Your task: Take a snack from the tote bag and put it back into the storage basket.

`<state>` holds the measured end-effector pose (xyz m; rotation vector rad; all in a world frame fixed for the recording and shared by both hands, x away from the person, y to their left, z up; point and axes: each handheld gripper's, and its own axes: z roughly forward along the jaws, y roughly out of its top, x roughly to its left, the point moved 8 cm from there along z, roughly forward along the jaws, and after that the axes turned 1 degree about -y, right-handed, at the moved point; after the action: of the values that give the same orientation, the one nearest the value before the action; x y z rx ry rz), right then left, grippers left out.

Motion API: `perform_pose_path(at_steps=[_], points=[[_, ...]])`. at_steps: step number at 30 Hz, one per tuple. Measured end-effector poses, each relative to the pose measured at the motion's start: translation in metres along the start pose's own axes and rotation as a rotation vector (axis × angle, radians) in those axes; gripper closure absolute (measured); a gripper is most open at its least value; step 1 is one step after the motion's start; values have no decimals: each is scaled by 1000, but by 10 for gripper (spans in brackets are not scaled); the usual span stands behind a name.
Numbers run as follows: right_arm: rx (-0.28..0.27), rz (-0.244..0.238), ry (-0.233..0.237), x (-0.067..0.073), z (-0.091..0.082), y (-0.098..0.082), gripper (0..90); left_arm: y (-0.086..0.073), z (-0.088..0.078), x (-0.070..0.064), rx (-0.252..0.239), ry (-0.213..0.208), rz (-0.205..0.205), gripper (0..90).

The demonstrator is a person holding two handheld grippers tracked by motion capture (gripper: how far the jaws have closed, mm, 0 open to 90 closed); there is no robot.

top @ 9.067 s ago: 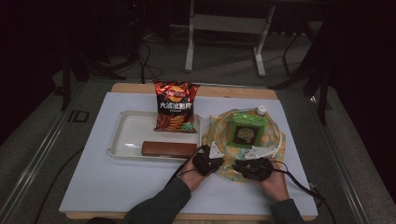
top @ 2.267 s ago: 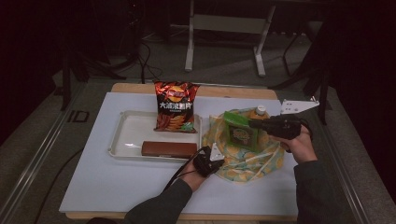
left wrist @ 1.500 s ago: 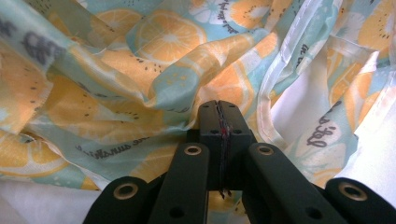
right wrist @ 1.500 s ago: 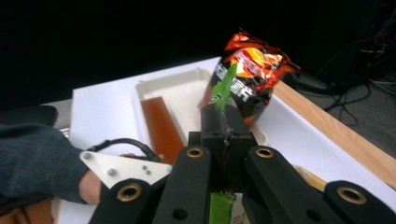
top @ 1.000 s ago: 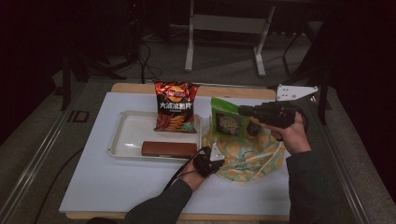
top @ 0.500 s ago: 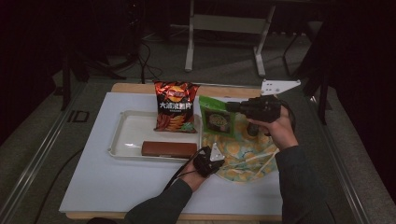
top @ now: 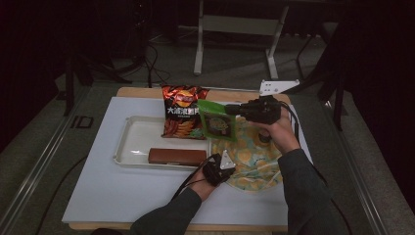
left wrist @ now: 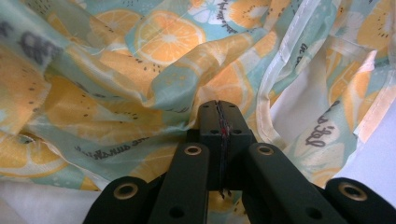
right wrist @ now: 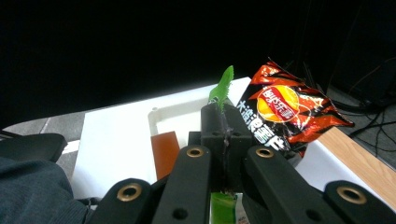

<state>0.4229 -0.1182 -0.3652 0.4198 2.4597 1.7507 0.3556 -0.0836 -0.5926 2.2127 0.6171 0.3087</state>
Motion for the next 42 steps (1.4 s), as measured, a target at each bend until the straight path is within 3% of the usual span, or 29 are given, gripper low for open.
perform_pose_path(at_steps=[17,42], points=[[26,15,7,-4,25,2,900,0,0,0,5,2,6,888],[104,58,68,-2,91,-14,900,0,0,-1,2,6,11,887]])
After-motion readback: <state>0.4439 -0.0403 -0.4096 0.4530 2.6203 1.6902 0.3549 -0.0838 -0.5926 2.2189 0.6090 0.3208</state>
